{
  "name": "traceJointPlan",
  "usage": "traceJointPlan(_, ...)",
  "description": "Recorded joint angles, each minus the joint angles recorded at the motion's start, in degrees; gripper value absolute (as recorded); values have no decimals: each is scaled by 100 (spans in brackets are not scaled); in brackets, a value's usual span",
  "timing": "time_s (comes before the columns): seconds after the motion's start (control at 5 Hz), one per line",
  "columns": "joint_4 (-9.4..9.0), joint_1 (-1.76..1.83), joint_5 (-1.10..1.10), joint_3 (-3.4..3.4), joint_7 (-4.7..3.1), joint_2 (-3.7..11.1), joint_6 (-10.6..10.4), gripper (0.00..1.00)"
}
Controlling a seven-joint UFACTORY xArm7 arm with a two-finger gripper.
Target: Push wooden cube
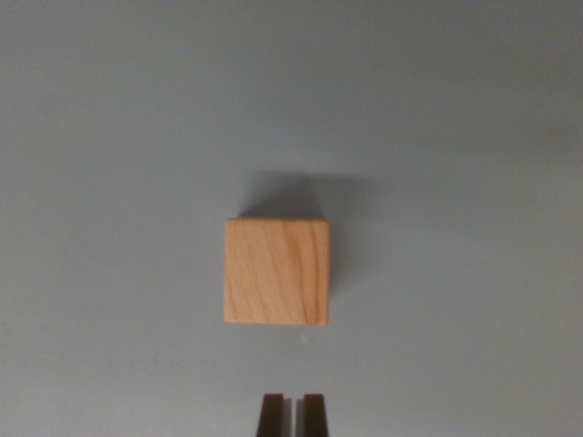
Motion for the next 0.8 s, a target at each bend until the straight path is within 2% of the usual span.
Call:
traceJointPlan(0.2, -186, -7, 17, 2, -35, 82, -244, 0)
traceJointPlan(0.4, -186, -7, 17, 2, -35, 82, -244, 0)
traceJointPlan(0.6, -384, -15, 34, 4, -72, 170, -502, 0)
traceJointPlan(0.8, -384, -15, 34, 4, -72, 170, -502, 0)
